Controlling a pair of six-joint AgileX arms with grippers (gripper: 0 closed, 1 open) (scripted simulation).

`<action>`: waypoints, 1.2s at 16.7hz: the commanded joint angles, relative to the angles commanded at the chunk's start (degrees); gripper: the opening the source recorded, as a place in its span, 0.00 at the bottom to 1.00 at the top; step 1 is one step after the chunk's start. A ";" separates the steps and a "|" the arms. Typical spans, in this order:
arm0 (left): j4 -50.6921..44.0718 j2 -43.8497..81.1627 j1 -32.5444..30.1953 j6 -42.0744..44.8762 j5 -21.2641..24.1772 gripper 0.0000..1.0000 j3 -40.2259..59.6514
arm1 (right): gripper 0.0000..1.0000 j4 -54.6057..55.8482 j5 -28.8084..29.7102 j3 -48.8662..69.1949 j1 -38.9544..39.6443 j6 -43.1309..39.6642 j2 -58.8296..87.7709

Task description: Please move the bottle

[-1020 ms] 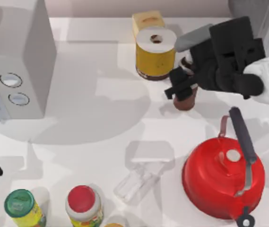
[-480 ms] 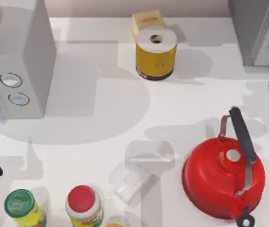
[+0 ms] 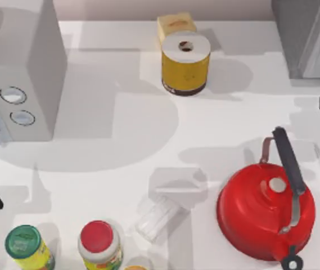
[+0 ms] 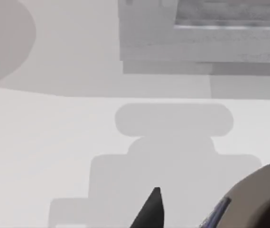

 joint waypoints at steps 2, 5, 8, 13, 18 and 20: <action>0.00 0.00 0.00 0.00 0.00 1.00 0.00 | 0.00 2.92 -0.08 -0.14 -0.11 0.03 2.86; 0.00 0.00 0.00 0.00 0.00 1.00 0.00 | 0.00 6.42 -0.20 -0.37 -0.21 0.00 6.24; 0.00 0.00 0.00 0.00 0.00 1.00 0.00 | 0.00 10.92 -0.25 -0.67 -0.37 -0.04 10.17; 0.00 0.00 0.00 0.00 0.00 1.00 0.00 | 0.00 13.28 -0.20 -0.96 -0.57 -0.12 12.43; 0.00 0.00 0.00 0.00 0.00 1.00 0.00 | 0.30 13.28 -0.20 -0.96 -0.57 -0.12 12.43; 0.00 0.00 0.00 0.00 0.00 1.00 0.00 | 0.45 13.28 -0.20 -0.96 -0.57 -0.12 12.43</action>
